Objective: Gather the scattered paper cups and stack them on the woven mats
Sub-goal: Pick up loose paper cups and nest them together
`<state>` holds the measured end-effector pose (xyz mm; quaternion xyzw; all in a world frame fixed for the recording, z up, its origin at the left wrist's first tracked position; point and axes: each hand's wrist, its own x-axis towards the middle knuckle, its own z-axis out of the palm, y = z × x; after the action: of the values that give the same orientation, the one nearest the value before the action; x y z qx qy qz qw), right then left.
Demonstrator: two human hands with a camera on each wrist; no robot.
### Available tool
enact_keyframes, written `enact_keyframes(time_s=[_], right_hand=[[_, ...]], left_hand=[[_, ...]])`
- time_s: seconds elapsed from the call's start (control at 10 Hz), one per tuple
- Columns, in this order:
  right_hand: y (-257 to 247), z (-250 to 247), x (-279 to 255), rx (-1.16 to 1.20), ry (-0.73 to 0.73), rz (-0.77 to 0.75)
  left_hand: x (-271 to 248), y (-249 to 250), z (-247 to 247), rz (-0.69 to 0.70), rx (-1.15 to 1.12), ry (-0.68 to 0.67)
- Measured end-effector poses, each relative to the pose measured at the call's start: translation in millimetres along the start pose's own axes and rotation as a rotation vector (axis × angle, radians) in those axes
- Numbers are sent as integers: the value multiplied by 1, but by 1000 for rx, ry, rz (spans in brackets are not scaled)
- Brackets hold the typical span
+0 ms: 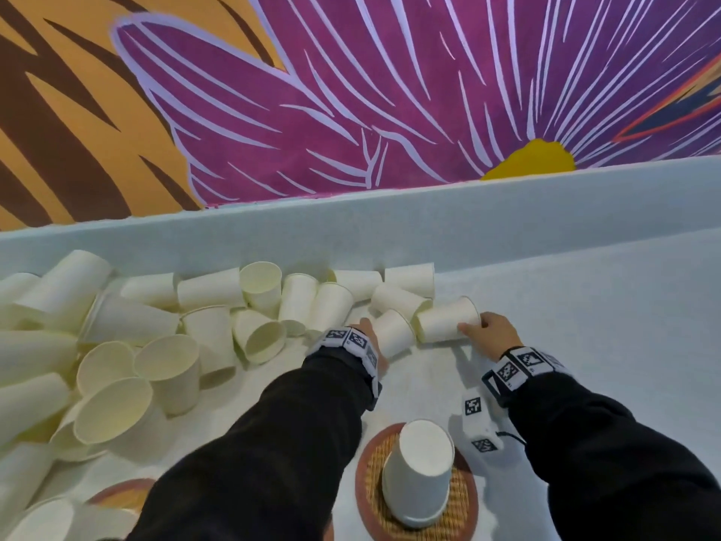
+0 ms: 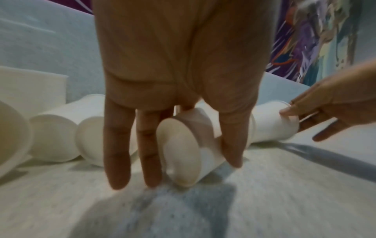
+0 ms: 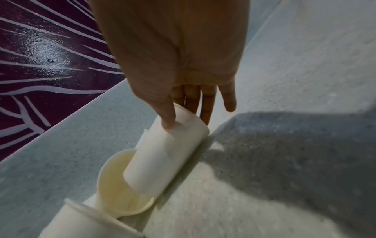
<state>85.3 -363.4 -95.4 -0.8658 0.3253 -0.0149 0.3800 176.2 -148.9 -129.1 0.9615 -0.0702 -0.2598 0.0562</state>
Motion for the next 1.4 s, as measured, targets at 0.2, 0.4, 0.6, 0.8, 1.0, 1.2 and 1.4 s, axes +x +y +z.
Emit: enact_keyframes(time_s=[0.2, 0.4, 0.6, 0.8, 1.0, 1.2, 1.4], right_hand=[[-11, -16, -7, 120, 64, -85], [-43, -25, -38, 541, -212, -5], [-77, -45, -92, 652, -519, 9], [-69, -72, -123, -189, -680, -86], [-44, -53, -129, -235, -649, -57], [-36, -39, -116, -212, -597, -35], [-50, -34, -82, -107, -379, -88]], left_hand=[[-34, 22, -46, 214, 39, 112], [-84, 29, -84, 459, -459, 89], [-129, 41, -105, 390, -568, 256], [-190, 27, -121, 498, -207, 97], [-236, 30, -60, 817, 467, 28], [-221, 35, -73, 702, 349, -75], [-177, 39, -148, 504, 206, 98]])
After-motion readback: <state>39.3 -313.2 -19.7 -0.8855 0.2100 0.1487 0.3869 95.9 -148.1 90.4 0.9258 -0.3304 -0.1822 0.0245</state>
